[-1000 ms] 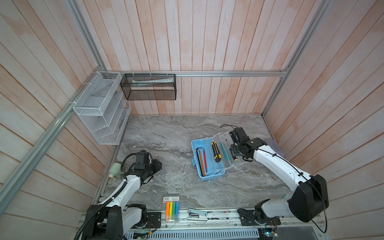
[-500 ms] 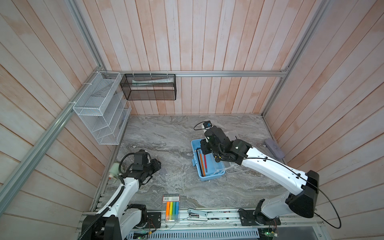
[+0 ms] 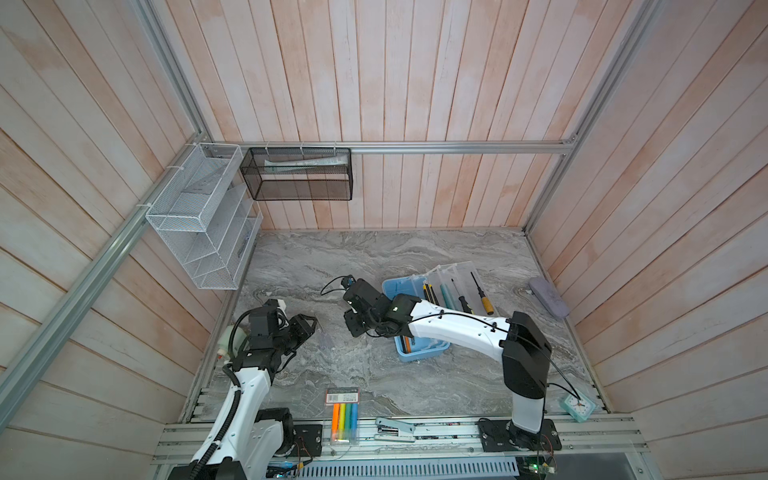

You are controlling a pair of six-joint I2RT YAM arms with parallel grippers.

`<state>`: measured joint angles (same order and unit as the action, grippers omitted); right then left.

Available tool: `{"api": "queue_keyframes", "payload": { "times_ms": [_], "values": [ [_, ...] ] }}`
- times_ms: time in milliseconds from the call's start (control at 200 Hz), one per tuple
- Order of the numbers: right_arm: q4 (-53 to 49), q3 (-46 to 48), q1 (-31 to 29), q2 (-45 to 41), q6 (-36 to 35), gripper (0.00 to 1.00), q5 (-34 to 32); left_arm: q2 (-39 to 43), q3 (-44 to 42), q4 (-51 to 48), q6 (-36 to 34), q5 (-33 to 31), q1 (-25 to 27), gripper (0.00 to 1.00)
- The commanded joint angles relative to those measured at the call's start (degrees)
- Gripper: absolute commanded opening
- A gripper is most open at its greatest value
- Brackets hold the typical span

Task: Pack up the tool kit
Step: 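Open the right gripper and return it to the clear-handled screwdrivers, then grasp one clear-handled screwdriver with the right gripper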

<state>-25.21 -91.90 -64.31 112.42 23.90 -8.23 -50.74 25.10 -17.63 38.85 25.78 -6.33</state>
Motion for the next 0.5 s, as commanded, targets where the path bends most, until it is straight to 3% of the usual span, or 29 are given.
{"api": "queue_keyframes", "payload": {
  "times_ms": [0, 295, 495],
  "values": [
    [0.0, -4.0, -1.4, 4.6, -1.0, 0.35, 3.1, 1.0, -2.6, 1.1, 0.6, 5.0, -2.6, 0.5],
    [-4.1, -14.2, -3.9, 16.1, -2.3, 0.35, 5.2, 1.9, -3.5, 0.8, 0.2, 4.7, -3.6, 0.5],
    [-6.5, -17.4, -4.2, 19.8, -4.0, 0.35, 2.6, 2.6, -3.6, 0.6, -0.2, 4.3, -3.6, 0.5]
  ]
}}
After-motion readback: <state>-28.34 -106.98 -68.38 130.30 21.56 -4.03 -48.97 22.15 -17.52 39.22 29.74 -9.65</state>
